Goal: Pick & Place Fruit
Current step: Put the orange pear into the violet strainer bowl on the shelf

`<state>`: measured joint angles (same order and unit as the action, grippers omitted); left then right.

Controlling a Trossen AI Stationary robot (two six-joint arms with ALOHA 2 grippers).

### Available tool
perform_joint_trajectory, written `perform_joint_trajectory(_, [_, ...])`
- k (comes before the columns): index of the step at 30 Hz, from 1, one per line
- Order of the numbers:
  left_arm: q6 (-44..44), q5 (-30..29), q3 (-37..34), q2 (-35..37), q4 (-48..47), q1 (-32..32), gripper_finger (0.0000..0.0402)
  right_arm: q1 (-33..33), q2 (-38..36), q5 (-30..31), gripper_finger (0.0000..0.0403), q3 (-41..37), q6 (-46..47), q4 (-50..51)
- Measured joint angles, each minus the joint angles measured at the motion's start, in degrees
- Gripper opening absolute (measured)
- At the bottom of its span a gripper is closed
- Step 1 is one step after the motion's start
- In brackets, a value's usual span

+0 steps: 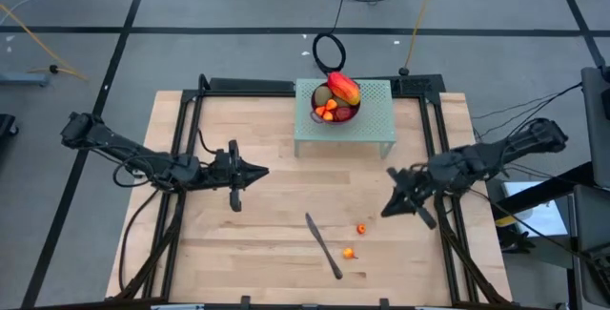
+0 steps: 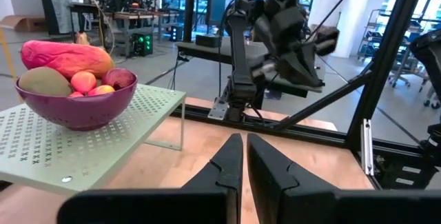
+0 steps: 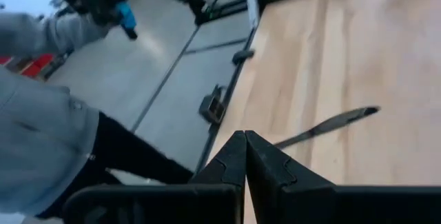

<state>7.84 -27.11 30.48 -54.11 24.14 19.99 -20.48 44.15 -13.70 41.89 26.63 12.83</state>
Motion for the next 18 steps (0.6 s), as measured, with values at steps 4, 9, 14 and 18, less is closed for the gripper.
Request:
perform_joint_trajectory(4, [0.1,0.0,0.0,0.0,0.0,0.0,0.0021,-3.3,3.5,0.1,0.0,-0.1,0.8,-1.2])
perform_joint_trajectory(9, [0.1,0.0,0.0,0.0,0.0,0.0,0.0021,-5.2,8.2,0.2,0.0,-0.1,0.7,-1.5])
perform_joint_trajectory(14, [2.4,0.0,0.0,0.0,0.0,0.0,0.0021,-5.5,12.8,1.6,0.0,-0.1,0.1,-1.4])
perform_joint_trajectory(18, [4.3,0.0,0.0,0.0,0.0,0.0,0.0021,-5.5,15.8,2.1,0.0,-0.1,0.0,-1.5])
